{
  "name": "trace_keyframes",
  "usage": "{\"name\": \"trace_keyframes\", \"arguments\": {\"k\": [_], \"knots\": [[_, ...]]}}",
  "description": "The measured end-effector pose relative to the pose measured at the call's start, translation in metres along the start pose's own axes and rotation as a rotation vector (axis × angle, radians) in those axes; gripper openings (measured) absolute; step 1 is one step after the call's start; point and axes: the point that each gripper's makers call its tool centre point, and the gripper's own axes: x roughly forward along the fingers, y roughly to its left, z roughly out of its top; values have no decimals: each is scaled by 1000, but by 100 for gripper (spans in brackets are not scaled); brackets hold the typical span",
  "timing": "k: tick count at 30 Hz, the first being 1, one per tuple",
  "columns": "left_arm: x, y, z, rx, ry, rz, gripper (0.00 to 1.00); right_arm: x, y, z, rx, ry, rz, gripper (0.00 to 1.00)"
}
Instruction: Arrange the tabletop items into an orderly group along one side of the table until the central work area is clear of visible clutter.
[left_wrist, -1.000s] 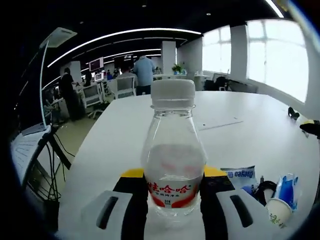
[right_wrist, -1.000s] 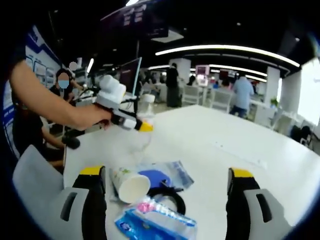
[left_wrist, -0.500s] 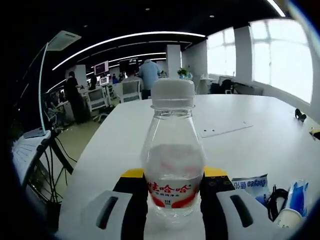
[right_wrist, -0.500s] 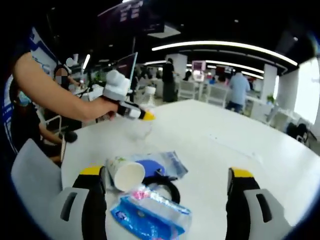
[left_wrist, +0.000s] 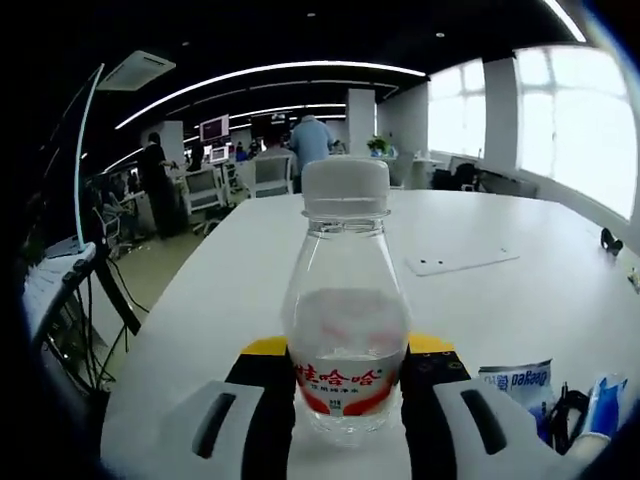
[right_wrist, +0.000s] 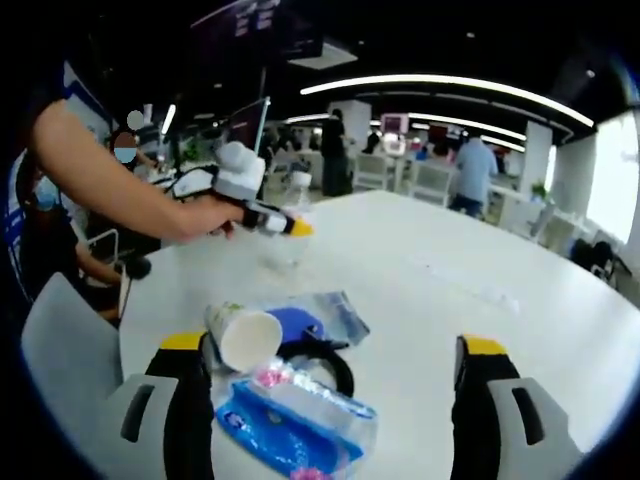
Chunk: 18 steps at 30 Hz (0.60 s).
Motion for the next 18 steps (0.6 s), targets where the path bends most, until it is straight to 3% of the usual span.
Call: {"name": "trace_keyframes", "arguments": {"k": [2, 3, 4, 10, 18], "knots": [[-2, 3, -7, 6, 5, 12, 39, 2, 3, -2, 2, 5, 6, 100], [-4, 5, -4, -9, -26, 17, 39, 2, 4, -2, 4, 6, 9, 100], [-5, 8, -8, -11, -6, 21, 39, 3, 5, -3, 6, 8, 12, 100], [-4, 10, -10, -10, -24, 27, 39, 7, 8, -5, 7, 20, 22, 99], [3, 10, -5, -35, -40, 61, 39, 7, 6, -3, 6, 18, 20, 99]]}}
